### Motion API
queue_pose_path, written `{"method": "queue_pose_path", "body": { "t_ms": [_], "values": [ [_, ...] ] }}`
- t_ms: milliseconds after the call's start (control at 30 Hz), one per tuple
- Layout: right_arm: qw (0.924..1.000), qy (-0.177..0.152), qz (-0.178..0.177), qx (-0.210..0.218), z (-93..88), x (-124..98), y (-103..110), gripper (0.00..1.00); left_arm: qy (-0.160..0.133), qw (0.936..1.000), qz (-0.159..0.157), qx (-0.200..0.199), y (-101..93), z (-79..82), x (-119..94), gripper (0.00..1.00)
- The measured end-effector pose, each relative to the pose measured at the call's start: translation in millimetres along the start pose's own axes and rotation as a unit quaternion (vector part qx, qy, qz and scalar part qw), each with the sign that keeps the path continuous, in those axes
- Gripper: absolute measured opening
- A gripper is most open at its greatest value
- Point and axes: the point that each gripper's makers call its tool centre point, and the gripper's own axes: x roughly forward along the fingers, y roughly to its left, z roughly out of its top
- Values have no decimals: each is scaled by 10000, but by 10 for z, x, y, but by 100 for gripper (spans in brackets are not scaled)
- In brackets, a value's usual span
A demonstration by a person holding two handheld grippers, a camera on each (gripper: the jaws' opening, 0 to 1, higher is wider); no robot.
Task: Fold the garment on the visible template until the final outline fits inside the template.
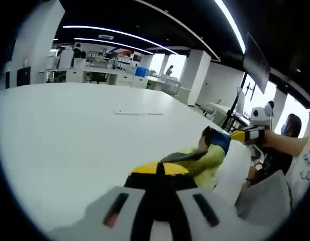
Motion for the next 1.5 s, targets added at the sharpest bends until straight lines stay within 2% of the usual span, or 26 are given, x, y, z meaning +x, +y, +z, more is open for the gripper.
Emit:
{"method": "queue_pose_path", "body": {
  "t_ms": [33,133,200,367,433,500,600,733,800,900,1000,1033,1133,1200,1300,1500],
  "values": [
    [10000,-83,21,-40,91,-25,21,0,-171,9998,5,-56,13,101,-41,0],
    [9996,-239,38,-169,277,-76,51,0,-416,9988,25,-269,59,270,-132,0],
    [9991,-333,63,-237,390,-99,89,0,-441,9987,41,-248,68,354,-161,0],
    [9979,-525,98,-363,616,-131,205,0,-569,9983,-36,-100,4,688,-191,0],
    [9971,-627,98,-423,715,-165,227,0,-558,9984,-78,-72,-27,772,-186,0],
    [9961,-730,109,-492,826,-208,252,0,-479,9988,-62,128,-40,862,-179,0],
    [9952,-813,85,-547,953,-252,250,0,-513,9984,-184,173,-73,1028,-158,0],
    [9934,-912,27,-689,1175,-299,164,0,-465,9980,-344,264,-65,1228,-85,0],
    [9933,-929,20,-680,1256,-276,99,0,-396,9978,-421,317,7,1300,-5,0],
    [9941,-896,-19,-604,1295,-179,-52,0,-259,9978,-495,352,107,1325,157,0],
    [9964,-751,-109,-386,1236,24,-286,0,-73,9982,-498,314,130,1246,356,0],
    [9968,-716,-155,-325,1214,73,-357,0,7,9982,-496,345,188,1198,458,0],
    [9977,-576,-280,-222,1144,283,-588,0,168,9989,-443,53,363,1083,698,0],
    [9984,-433,-349,-90,1065,423,-748,0,306,9990,-322,108,496,995,884,0],
    [9989,-144,-448,-74,947,627,-973,0,510,9984,-242,-106,691,862,1162,0],
    [9978,343,-562,55,711,955,-1399,0,694,9960,-95,-549,1003,641,1658,0]
  ]
}}
